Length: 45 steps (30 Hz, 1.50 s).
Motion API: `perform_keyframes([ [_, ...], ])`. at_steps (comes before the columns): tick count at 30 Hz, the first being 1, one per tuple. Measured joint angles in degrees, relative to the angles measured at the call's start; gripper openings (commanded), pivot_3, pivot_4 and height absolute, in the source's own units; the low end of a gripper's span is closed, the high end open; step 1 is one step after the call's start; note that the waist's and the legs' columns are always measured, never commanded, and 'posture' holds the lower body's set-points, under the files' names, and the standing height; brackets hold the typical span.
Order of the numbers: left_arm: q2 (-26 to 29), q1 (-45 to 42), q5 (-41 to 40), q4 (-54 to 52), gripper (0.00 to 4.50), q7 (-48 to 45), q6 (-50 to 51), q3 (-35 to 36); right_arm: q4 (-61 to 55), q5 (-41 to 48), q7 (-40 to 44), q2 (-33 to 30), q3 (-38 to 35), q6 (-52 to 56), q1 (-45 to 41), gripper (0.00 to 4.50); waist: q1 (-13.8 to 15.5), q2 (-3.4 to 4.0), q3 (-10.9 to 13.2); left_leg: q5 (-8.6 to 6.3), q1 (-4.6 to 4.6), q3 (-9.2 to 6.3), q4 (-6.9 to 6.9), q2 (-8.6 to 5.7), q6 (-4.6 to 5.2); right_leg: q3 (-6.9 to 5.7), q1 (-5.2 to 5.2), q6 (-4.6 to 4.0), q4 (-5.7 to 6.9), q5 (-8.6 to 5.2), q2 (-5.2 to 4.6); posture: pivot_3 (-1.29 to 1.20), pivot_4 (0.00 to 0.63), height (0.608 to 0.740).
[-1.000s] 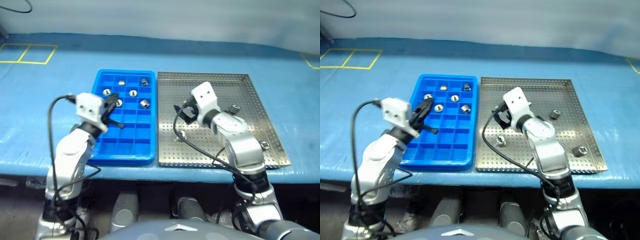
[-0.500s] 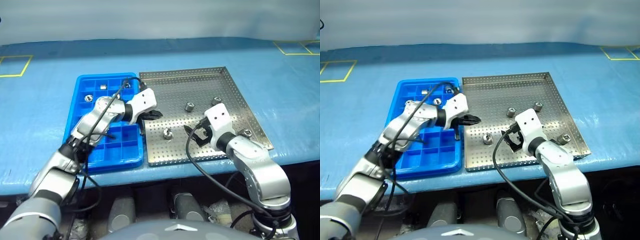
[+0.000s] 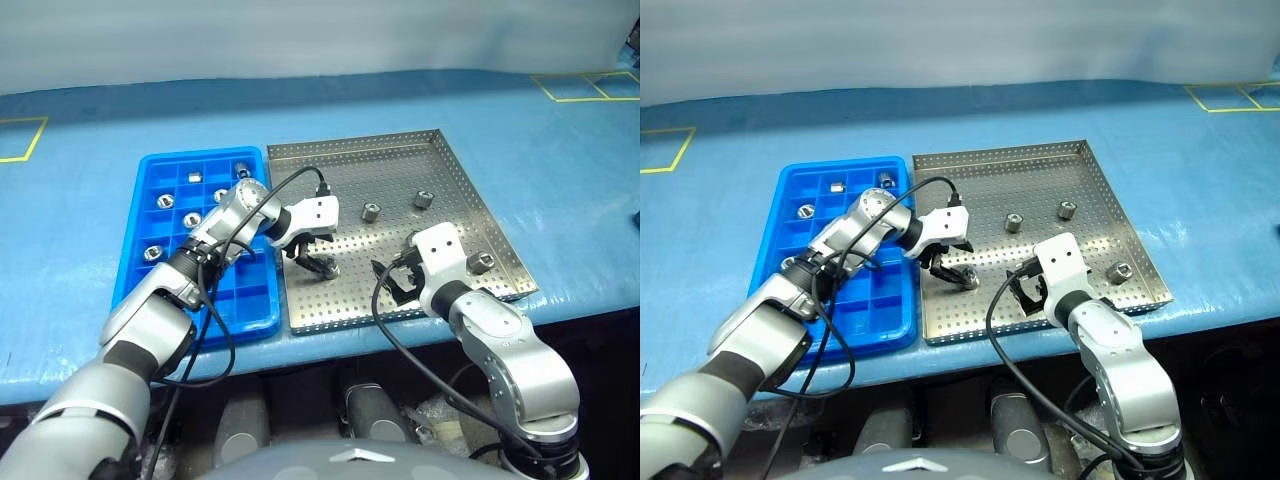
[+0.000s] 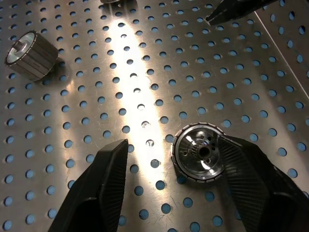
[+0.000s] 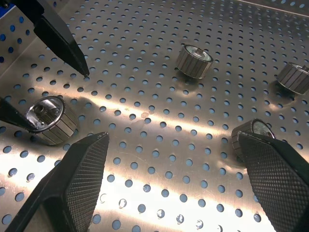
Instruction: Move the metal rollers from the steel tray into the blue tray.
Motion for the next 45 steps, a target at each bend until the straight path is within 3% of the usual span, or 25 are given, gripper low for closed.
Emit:
perform_keyframes([
  [15,-1.1,-0.3,5.0,0.2,4.47,-4.0,-2.8,-1.0,-0.2,0.3,-2.1,0.6,0.0,0.0,0.3,4.5,-0.6,0.0,0.0,0.0,0.01,0.01,0.02,0.0,0.0,0.03,0.01,0.04,0.02,0.02,0.0,-0.17,0.15,0.74],
  [18,-1.2,0.6,6.4,0.2,3.9,-4.8,-3.3,-2.3,-0.2,0.4,-2.3,0.8,-0.1,0.0,0.2,4.5,-0.8,0.0,0.0,0.0,0.0,0.01,0.02,0.0,0.0,0.03,0.01,0.04,0.02,0.02,0.0,-0.18,0.15,0.74],
  [24,-2.1,0.9,7.6,0.2,1.9,-4.9,-3.7,-2.8,-0.2,0.5,-2.5,1.0,-0.1,-0.1,-0.1,4.5,-1.3,0.0,0.0,0.0,0.03,0.0,0.04,0.0,0.0,0.04,0.03,0.05,0.06,0.03,0.0,-0.18,0.15,0.74],
  [28,-2.1,0.9,7.8,0.2,1.78,-3.8,-3.7,-2.3,-0.2,0.8,-2.6,1.0,-0.1,-0.2,-0.2,4.5,-1.6,0.01,0.0,0.0,0.03,0.0,0.07,0.0,0.0,0.05,0.02,0.07,0.09,0.03,0.0,-0.16,0.15,0.74],
  [31,-2.1,1.7,6.0,-0.4,1.78,-0.9,-2.8,2.0,-0.1,1.1,-2.6,1.0,0.1,-0.2,-0.5,4.5,-1.7,0.01,0.0,0.0,0.05,0.01,0.08,0.0,0.0,0.06,0.01,0.08,0.15,0.04,0.0,-0.14,0.15,0.74],
  [38,0.2,14.4,1.1,-21.0,1.78,11.9,7.3,16.3,3.0,2.0,-1.3,1.1,5.3,-1.6,-4.6,4.5,-1.8,0.02,0.0,0.0,0.18,0.0,0.07,0.02,0.0,0.11,-0.03,0.02,0.48,-0.06,0.01,-0.05,0.15,0.74],
  [45,3.8,30.8,-0.3,-43.3,1.78,23.9,17.8,27.7,9.1,2.7,2.6,0.9,11.9,-5.9,-11.9,4.5,0.4,0.01,0.0,0.03,0.24,-0.07,0.17,0.02,-0.01,0.01,0.04,0.0,0.6,-0.07,0.01,0.04,0.15,0.74],
])
